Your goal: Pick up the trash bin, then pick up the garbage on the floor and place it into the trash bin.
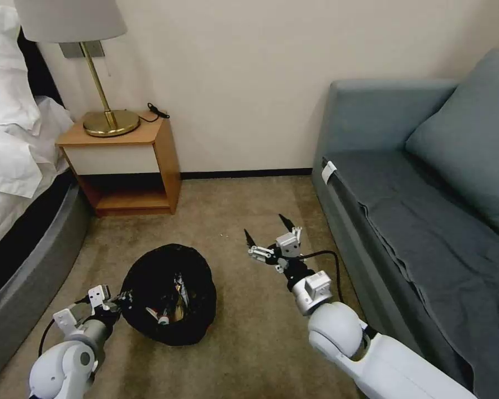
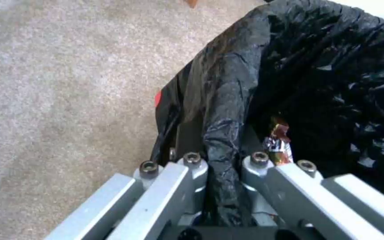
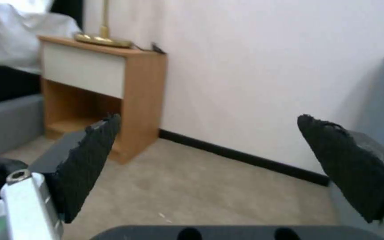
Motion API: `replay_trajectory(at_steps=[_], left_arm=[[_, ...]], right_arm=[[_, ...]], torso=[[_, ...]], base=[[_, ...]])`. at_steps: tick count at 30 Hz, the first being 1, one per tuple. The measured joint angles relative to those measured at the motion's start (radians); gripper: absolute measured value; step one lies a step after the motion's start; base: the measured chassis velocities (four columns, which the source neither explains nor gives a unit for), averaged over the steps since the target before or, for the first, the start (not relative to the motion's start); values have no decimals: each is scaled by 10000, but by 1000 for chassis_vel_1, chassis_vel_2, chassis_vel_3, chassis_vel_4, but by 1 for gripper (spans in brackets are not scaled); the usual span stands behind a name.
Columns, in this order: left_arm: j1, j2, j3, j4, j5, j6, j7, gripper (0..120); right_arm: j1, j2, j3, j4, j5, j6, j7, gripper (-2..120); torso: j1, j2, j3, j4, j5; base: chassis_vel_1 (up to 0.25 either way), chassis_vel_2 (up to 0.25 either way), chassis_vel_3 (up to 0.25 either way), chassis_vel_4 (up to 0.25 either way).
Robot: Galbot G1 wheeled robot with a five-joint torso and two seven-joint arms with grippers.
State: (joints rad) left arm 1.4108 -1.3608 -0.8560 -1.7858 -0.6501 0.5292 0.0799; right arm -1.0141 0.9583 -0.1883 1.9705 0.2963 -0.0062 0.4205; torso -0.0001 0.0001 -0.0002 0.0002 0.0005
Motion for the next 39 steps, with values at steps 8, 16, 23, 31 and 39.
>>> replay_trajectory(at_steps=[8, 16, 23, 31, 39], left_arm=[[58, -122, 6, -43, 387, -197, 204, 19], [155, -96, -201, -263, 1280, -1736, 1504, 49], [294, -120, -306, -605, 1387, -2415, 2121, 70], [925, -1014, -665, -1388, 2012, -4456, 3116, 100], [1501, -1522, -386, -2281, 2393, -5867, 2231, 100]], right_arm=[[-1287, 0, 764, 525, -811, -212, 445, 100], [-2429, 168, 1467, 975, -1261, -291, 504, 100], [-2736, 256, 1735, 1163, -1293, -301, 504, 100], [-3413, 739, 2386, 1401, -1501, -450, 533, 100], [-4226, 1710, 3150, 1471, -2452, -282, 379, 100]], torso=[[0, 1, 1, -2, -13], [0, 1, 2, -3, -6], [0, 1, 1, -3, -5], [0, 0, 1, -3, -5], [0, 0, 1, -1, -5]], base=[[0, 0, 0, 0], [0, 0, 0, 0], [0, 0, 0, 0], [0, 0, 0, 0], [0, 0, 0, 0]])
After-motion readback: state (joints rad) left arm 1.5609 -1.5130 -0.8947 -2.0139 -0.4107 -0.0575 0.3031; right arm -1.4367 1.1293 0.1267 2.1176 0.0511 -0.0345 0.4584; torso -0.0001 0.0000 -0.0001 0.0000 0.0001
